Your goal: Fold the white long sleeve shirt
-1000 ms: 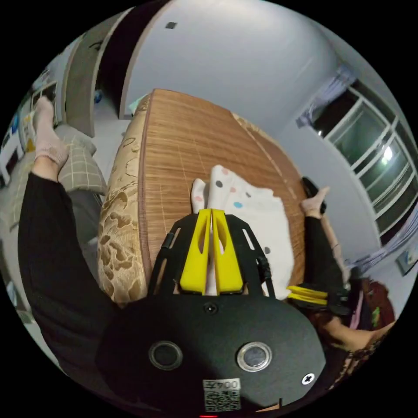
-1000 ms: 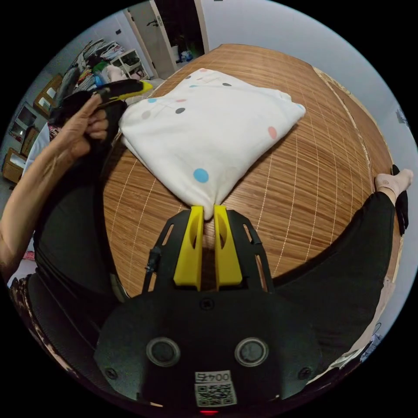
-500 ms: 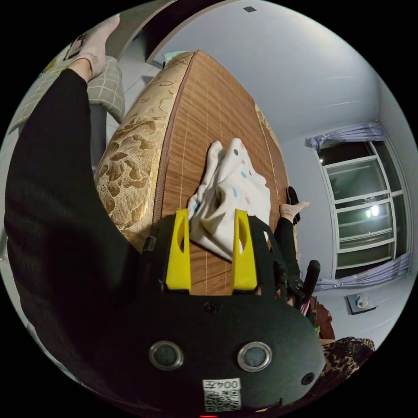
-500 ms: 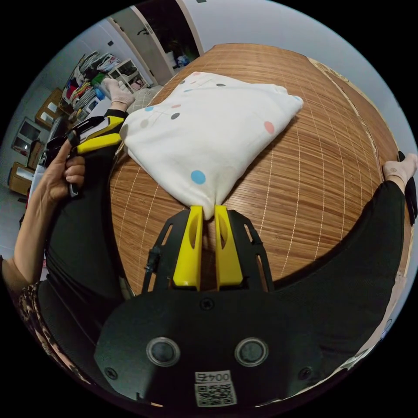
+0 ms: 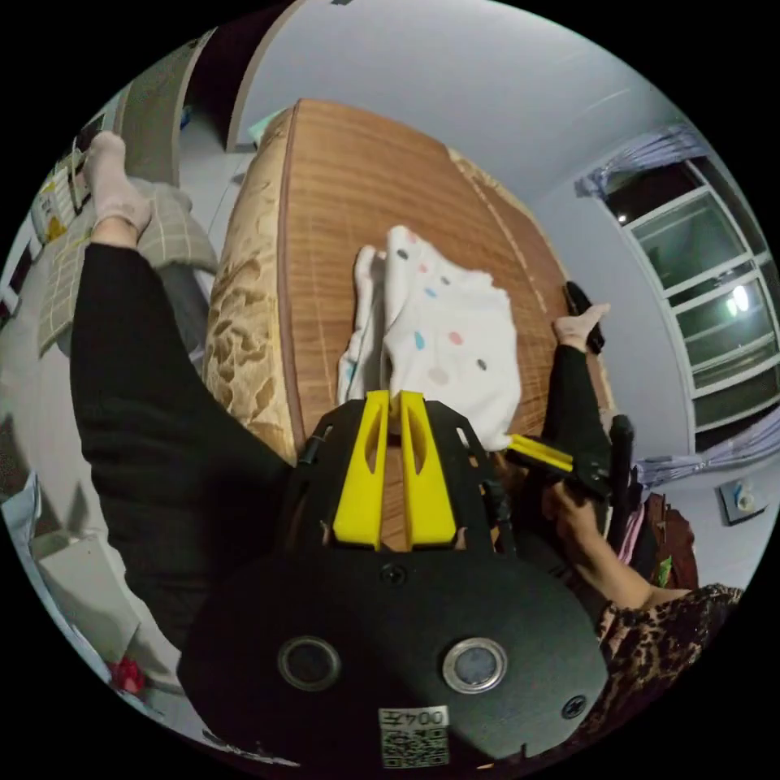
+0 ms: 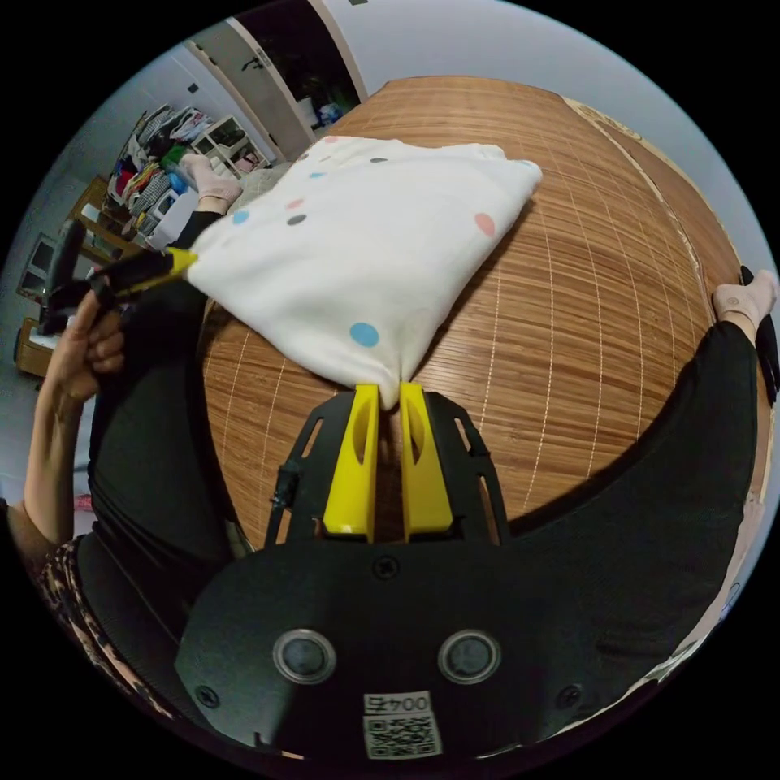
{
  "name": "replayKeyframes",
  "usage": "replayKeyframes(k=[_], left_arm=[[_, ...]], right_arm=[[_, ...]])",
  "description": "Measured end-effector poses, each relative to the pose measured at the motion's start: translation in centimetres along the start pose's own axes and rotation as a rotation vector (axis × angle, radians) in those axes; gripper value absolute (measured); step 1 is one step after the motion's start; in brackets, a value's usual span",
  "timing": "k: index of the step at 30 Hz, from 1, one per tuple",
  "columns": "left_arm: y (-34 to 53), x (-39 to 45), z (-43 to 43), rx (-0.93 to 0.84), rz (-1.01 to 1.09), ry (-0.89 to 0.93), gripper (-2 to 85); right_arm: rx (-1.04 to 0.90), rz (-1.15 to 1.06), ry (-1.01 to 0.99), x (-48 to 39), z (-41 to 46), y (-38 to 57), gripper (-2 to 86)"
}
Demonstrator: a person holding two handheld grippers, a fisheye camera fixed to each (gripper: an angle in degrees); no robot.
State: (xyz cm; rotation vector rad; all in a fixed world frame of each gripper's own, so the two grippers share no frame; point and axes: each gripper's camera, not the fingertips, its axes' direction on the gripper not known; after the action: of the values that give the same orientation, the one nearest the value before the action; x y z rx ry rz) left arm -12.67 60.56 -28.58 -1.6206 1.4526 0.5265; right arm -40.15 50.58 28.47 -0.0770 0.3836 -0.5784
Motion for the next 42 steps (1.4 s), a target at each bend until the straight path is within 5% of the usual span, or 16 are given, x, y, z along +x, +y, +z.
replayKeyframes(k=[9,15,22,27,34,42], left_arm=[[-0.1,-0.5,1.1,0.041,-0.102,-0.059,2.0],[2.9,4.7,-4.8,0.482,0.05,-0.143,1.6],[-4.3,13.7,6.2,0.343,0.379,-0.248,0.5],[-7.4,12.2,12.2,0.195,0.349,-0.311,0.4],[-7.9,7.6,13.4,0.216,0.269,-0.09,0.7],[-8.1,7.1,14.4,0.228,0.279,-0.108,0.7]], right_arm=[[-0.006,0.0,-0.004,3.7,-0.4,-0.4,5.4],[-0.023,0.017,-0.053,6.9,-1.1,-0.7,5.7],[0.036,0.165,-0.33,14.4,-3.3,0.6,9.0],[0.017,0.238,-0.478,18.4,-2.6,0.2,11.6],[0.1,0.281,-0.775,23.6,-3.0,0.5,16.3],[-0.028,0.253,-0.685,24.1,-0.7,-2.1,16.3]])
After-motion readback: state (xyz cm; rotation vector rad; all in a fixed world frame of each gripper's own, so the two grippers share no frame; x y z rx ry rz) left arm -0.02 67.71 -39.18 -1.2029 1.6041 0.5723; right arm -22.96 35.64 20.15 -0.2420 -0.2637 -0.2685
